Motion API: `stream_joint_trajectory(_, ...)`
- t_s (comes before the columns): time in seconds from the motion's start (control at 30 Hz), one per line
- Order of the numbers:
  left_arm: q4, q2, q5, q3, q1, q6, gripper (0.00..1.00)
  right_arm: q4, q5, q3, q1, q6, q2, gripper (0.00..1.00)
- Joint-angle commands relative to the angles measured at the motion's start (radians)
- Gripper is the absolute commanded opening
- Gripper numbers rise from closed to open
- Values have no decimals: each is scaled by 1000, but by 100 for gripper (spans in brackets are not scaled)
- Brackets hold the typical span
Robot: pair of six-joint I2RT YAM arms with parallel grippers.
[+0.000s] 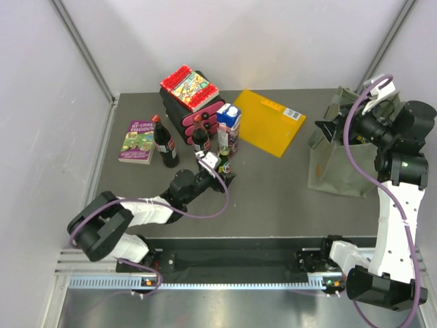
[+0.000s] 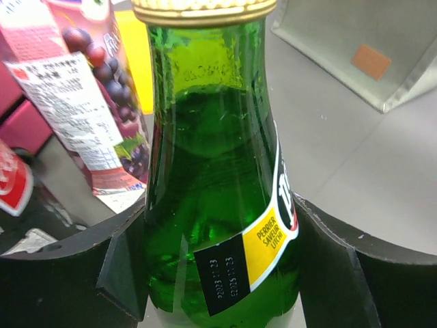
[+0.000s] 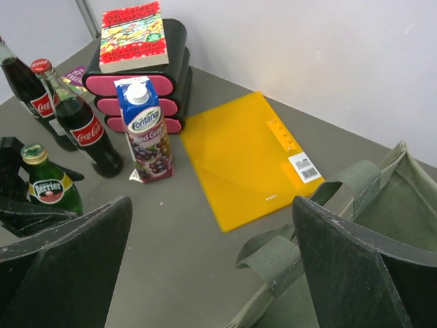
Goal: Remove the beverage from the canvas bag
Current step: Place the drink at the center of the board.
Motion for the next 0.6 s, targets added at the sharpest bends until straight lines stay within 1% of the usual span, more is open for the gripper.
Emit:
stream_joint_trajectory(0.0, 322, 61, 60, 42, 9, 6, 0, 34, -37, -14, 2, -42, -28, 100)
stream_joint_trajectory(0.1, 394, 143, 76, 64, 10, -8, 0, 15, -32, -12, 7, -57, -24, 100)
stream_joint_trajectory(0.23, 443, 245, 109, 130, 10, -9, 0, 3, -28, -12, 8, -63, -26, 100)
stream_joint_trajectory(0.37, 466, 348, 145, 238, 12, -9, 0, -8, -24, -12, 10, -69, -23, 100)
stream_joint_trajectory(0.57, 470, 449, 166, 361, 12, -17, 0, -12, -15, -25, 10, -85, -28, 100)
